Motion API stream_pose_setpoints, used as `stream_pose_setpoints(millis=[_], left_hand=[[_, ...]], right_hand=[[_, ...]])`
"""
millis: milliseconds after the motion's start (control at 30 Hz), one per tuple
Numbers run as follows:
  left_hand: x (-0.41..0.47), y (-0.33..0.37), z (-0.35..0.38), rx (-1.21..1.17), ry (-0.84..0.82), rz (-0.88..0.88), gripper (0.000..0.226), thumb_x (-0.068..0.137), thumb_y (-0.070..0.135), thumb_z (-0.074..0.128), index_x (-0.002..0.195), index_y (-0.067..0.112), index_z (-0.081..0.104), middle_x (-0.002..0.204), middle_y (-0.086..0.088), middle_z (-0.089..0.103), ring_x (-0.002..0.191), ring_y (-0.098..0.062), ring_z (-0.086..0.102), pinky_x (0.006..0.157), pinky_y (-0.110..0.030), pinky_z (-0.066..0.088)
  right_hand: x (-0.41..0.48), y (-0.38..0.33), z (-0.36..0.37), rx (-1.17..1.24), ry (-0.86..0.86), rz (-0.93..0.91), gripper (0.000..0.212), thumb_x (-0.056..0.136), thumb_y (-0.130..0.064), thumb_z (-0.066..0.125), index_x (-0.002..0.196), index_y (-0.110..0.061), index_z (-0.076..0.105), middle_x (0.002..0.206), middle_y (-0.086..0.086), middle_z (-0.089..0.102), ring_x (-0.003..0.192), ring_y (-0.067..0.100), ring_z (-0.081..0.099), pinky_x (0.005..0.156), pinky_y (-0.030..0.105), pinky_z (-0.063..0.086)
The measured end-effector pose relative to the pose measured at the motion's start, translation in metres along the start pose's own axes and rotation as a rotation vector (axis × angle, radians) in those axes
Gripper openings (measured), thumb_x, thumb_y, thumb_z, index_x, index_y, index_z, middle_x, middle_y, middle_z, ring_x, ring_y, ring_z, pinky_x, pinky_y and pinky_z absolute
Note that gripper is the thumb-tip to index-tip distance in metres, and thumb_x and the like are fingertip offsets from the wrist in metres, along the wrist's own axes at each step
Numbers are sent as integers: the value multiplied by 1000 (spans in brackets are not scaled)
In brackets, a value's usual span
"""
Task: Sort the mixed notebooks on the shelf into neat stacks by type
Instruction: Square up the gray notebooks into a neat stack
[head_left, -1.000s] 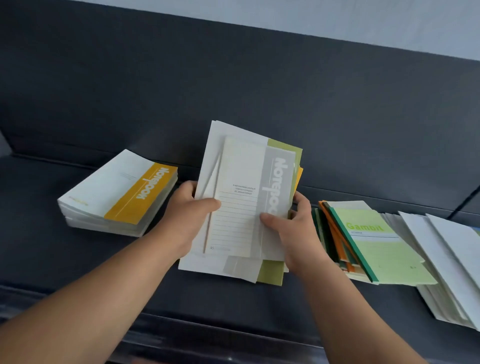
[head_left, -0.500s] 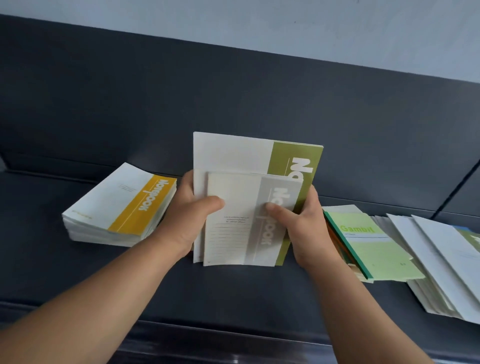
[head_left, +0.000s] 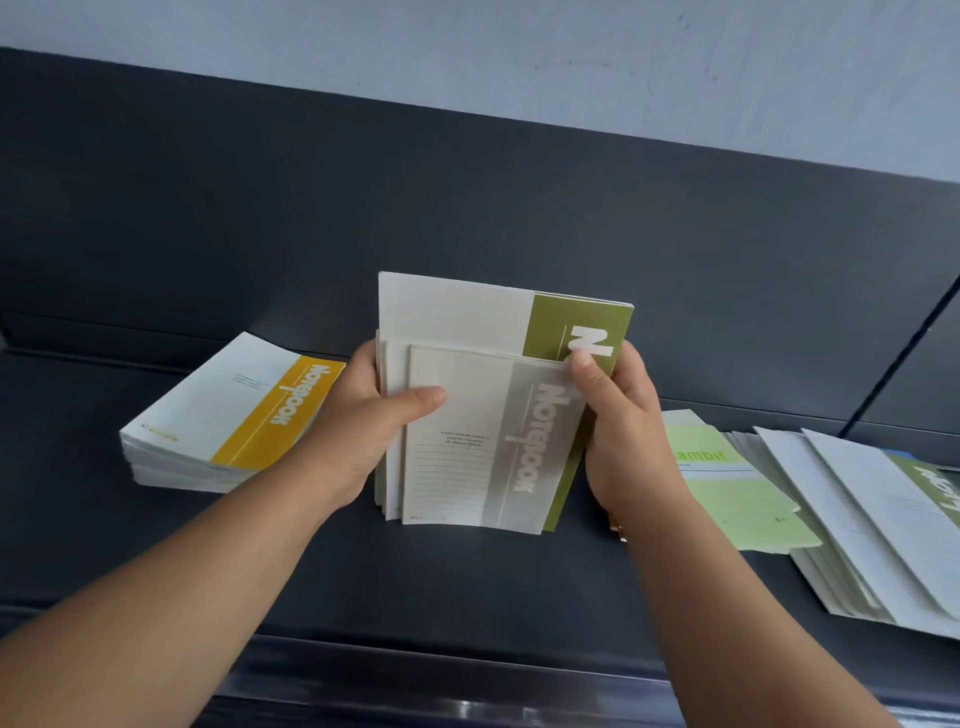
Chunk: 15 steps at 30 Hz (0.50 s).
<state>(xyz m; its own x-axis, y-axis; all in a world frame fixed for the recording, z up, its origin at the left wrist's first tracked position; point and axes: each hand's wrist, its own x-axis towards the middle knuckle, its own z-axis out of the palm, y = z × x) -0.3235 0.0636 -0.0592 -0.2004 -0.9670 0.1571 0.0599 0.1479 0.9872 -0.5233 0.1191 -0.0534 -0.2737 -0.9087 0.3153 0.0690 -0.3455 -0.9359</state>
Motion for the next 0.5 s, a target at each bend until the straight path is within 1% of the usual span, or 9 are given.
stream_pose_setpoints(millis=[33,100,200,300,400,467,500], left_hand=[[0,-1,0,2,-2,-5,43,81,5,71,117,23,55,109,1,69,102,-16,65,82,-29,50],[1,-2,1,1,-15,-15,45,82,2,70,120,21,54,110,0,69,104,-17,65,83,-30,50],[2,-3,4,5,-26,-29,47,82,2,70,122,21,54,112,-1,69,106,-19,64,88,-35,50],[3,-3,4,14,-23,-41,45,83,3,70,121,22,55,111,-1,69,107,-20,64,92,-39,50],[1,-5,3,34,-22,-55,44,82,5,71,119,23,57,109,1,70,105,-20,64,90,-38,51],[0,-6,3,42,-22,-63,44,81,6,72,118,22,58,108,0,70,104,-21,64,90,-38,51],[-1,-6,3,43,-23,-65,44,80,7,73,118,22,58,108,1,71,104,-21,64,89,-38,51]], right_hand=[[1,-4,0,18,5,1,15,97,-29,56,107,-21,62,106,-1,71,94,16,68,76,30,55],[3,-7,3,61,23,21,16,100,-27,51,99,-18,64,100,1,71,89,17,66,76,33,54],[4,-9,7,63,32,56,18,101,-26,49,99,-16,64,99,1,73,87,16,68,73,32,56],[4,-12,7,96,49,59,17,101,-23,50,98,-14,64,100,3,72,87,18,67,75,34,56],[4,-17,6,126,71,63,16,100,-22,51,93,-15,64,98,7,69,87,24,62,80,41,50],[4,-20,5,150,88,64,17,100,-22,51,88,-16,64,96,8,66,87,25,59,81,43,47],[4,-23,4,161,97,65,18,100,-22,51,87,-17,64,95,7,67,87,25,60,81,43,47]])
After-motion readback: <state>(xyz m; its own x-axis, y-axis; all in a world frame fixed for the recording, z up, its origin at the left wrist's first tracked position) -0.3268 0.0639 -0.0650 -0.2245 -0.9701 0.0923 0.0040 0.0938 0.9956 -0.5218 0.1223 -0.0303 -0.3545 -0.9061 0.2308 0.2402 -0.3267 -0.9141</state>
